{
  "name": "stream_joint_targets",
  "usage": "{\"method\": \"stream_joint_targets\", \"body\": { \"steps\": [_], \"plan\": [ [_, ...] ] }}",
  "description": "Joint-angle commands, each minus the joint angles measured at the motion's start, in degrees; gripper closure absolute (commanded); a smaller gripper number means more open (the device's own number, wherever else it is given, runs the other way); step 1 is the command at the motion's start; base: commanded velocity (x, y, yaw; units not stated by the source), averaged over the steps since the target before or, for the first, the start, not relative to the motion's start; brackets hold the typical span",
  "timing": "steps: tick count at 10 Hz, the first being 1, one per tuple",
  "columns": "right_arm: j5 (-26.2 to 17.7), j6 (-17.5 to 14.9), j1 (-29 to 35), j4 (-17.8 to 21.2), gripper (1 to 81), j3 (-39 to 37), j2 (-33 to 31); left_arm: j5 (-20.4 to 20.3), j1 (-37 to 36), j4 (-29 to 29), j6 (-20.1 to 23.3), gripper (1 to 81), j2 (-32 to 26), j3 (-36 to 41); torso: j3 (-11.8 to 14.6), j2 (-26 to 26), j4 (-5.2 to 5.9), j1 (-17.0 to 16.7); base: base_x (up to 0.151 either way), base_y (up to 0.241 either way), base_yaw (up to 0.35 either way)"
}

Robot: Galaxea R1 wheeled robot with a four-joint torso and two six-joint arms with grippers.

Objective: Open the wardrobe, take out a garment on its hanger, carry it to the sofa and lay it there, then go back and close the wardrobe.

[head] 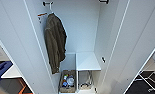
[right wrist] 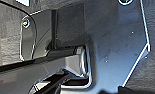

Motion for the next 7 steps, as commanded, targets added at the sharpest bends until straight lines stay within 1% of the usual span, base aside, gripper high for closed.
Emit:
{"method": "stream_joint_targets", "body": {
  "steps": [1, 5, 7],
  "plan": [
    [-3.23, -0.12, 2.43, 0.11, 1.0, 0.37, 0.36, 3.1, -1.98, -0.26, -0.27, 1.0, 0.15, 0.26, 0.0, 0.0, 0.0, 0.0, 0.093, 0.0, 0.0],
    [-3.23, -0.21, 2.17, 0.19, 1.0, 0.02, 0.09, 3.19, -1.89, -0.34, -0.27, 1.0, 0.32, 0.26, 0.0, 0.02, 0.0, 0.02, 0.08, 0.0, 0.0],
    [-3.23, -0.12, 1.74, 0.11, 1.0, 0.11, -0.17, 3.19, -1.89, -0.26, -0.27, 1.0, 0.32, 0.26, 0.0, 0.02, 0.0, 0.05, 0.0, 0.0, 0.0]
  ]
}}
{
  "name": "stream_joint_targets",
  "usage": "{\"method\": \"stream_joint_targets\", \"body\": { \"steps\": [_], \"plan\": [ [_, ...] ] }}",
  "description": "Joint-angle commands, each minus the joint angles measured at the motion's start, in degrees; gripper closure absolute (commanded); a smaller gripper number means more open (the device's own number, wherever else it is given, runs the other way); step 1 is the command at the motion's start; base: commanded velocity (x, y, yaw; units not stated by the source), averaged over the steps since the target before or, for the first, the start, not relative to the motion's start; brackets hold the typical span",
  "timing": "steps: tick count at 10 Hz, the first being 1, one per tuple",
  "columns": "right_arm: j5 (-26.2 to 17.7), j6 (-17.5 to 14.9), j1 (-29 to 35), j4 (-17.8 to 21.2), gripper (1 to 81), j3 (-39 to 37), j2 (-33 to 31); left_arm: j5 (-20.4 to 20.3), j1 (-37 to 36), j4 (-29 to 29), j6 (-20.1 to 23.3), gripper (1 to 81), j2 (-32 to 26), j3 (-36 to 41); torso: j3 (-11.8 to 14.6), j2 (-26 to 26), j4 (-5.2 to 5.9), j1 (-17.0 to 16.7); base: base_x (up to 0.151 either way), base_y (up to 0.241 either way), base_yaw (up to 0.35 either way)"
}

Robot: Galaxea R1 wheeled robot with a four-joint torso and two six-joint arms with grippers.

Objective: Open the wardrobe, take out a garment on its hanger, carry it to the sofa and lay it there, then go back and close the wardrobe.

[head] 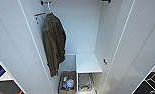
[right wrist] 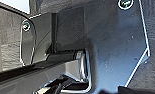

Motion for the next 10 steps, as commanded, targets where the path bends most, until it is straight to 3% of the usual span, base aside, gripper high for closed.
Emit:
{"method": "stream_joint_targets", "body": {
  "steps": [1, 4, 6, 9, 10],
  "plan": [
    [-2.73, -0.36, 0.31, -0.25, 1.0, 0.37, -0.22, 3.35, -1.45, -0.23, -0.27, 1.0, 0.22, 0.26, 0.0, 0.0, 0.0, 0.0, 0.0, 0.0, 0.0],
    [-2.37, -0.53, -0.04, -0.16, 1.0, 2.55, -1.61, 3.35, -1.45, -1.71, -1.06, 1.0, -1.44, 0.78, 0.0, -0.02, 0.0, -0.06, 0.0, 0.0, 0.0],
    [-2.37, -0.36, 0.05, 0.1, 1.0, 11.07, -6.79, 3.26, -1.19, -2.96, -1.15, 1.0, -4.59, 4.73, 0.0, -0.05, 0.0, -0.06, 0.0, 0.0, 0.0],
    [-1.34, 0.52, 0.93, 0.46, 1.0, 19.6, -16.36, -1.48, -1.18, -8.14, -1.15, 1.0, -15.39, 13.86, 0.0, -0.02, 0.0, -0.06, 0.0, 0.0, 0.0],
    [3.14, 0.52, 1.1, 0.72, 1.0, 21.8, -20.14, -1.66, -1.36, -9.01, -1.23, 1.0, -19.26, 17.38, 0.0, -0.02, 0.0, -0.06, 0.0, 0.0, 0.0]
  ]
}}
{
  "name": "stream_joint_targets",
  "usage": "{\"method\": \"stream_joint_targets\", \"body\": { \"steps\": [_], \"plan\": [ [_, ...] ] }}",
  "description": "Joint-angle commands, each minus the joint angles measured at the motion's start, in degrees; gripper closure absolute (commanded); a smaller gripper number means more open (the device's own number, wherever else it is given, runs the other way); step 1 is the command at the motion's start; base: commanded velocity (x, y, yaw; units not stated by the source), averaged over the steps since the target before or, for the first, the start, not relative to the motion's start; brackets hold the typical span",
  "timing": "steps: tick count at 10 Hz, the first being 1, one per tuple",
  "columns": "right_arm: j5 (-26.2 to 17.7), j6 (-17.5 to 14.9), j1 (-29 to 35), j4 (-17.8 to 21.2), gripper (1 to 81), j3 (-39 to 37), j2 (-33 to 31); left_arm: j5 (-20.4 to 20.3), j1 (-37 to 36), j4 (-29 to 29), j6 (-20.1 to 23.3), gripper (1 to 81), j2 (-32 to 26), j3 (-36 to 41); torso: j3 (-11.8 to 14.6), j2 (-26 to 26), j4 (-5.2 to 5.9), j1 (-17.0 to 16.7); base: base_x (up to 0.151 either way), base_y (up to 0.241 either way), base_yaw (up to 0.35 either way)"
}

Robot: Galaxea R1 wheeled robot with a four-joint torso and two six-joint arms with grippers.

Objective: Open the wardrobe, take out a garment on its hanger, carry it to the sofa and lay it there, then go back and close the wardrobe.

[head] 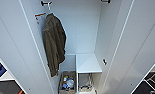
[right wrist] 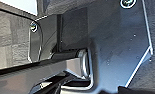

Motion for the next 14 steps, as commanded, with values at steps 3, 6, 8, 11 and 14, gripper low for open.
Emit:
{"method": "stream_joint_targets", "body": {
  "steps": [3, 6, 8, 11, 14],
  "plan": [
    [5.25, 5.09, 5.02, 1.71, 1.0, 8.09, -19.2, -9.27, -2.67, -9.89, -0.15, 1.0, -23.07, 15.55, 0.0, 0.0, 0.0, 0.0, 0.0, 0.0, 0.0],
    [6.85, 9.51, 11.61, 1.88, 1.0, 8.01, -26.96, -11.86, -8.03, -13.33, -1.11, 1.0, -34.36, 21.64, 0.0, 0.0, 0.0, 0.0, 0.0, 0.0, 0.0],
    [6.68, 10.12, 17.06, 1.88, 1.0, 6.25, -29.15, -11.78, -12.16, -13.51, -3.31, 1.0, -38.05, 20.68, 0.0, 0.0, 0.0, 0.0, 0.0, 0.0, 0.0],
    [6.06, 15.75, 25.76, 1.8, 1.0, 3.44, -31.44, -11.86, -19.45, -13.51, -10.34, 1.0, -44.38, 20.59, -0.02, 0.0, 0.0, 0.0, 0.0, 0.0, 0.0],
    [3.78, 22.41, 33.41, 1.8, 1.0, 1.07, -34.42, -12.12, -25.08, -13.42, -20.5, 1.0, -51.41, 21.13, -0.05, 0.05, 0.0, 0.05, 0.0, 0.0, 0.0]
  ]
}}
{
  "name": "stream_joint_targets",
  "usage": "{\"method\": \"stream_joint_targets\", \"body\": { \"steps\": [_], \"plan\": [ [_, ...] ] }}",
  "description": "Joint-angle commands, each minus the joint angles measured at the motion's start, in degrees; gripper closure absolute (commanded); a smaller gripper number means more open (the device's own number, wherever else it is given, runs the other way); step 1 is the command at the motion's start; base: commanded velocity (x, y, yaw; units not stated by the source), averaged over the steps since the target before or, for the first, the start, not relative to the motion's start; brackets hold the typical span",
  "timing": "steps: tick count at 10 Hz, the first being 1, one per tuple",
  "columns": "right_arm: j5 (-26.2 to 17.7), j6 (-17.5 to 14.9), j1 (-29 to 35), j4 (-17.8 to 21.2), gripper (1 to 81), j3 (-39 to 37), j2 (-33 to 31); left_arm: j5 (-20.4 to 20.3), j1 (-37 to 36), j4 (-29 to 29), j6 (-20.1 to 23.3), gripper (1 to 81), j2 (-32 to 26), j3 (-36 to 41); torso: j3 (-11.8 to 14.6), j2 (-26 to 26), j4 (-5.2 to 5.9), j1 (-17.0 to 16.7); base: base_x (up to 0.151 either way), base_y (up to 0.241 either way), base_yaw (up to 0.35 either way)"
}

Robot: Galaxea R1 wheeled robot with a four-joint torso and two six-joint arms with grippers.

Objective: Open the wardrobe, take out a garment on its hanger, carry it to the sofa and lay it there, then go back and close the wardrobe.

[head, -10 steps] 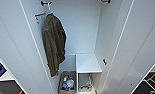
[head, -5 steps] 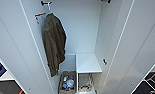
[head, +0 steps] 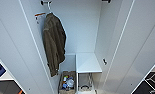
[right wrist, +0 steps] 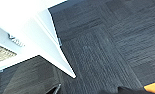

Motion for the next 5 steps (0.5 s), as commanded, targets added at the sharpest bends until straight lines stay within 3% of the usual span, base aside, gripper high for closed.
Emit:
{"method": "stream_joint_targets", "body": {
  "steps": [1, 3, 5],
  "plan": [
    [-3.21, 8.3, 12.34, 0.53, 1.0, -5.56, -7.1, 0.74, -10.05, -0.85, -11.18, 1.0, -7.92, -2.24, 0.0, 0.0, 0.0, 0.0, 0.0, 0.0, 0.0],
    [-5.85, 13.05, 17.18, 0.53, 1.0, -5.91, -8.07, 0.91, -13.65, -0.94, -15.05, 1.0, -8.01, -1.8, -0.02, 0.02, 0.0, 0.02, 0.0, 0.0, 0.0],
    [-7.78, 20.33, 21.47, 0.53, 1.0, -3.21, -8.16, 1.09, -17.42, -0.85, -16.72, 1.0, -5.3, -0.58, -0.04, 0.04, 0.0, 0.02, 0.0, 0.0, 0.0]
  ]
}}
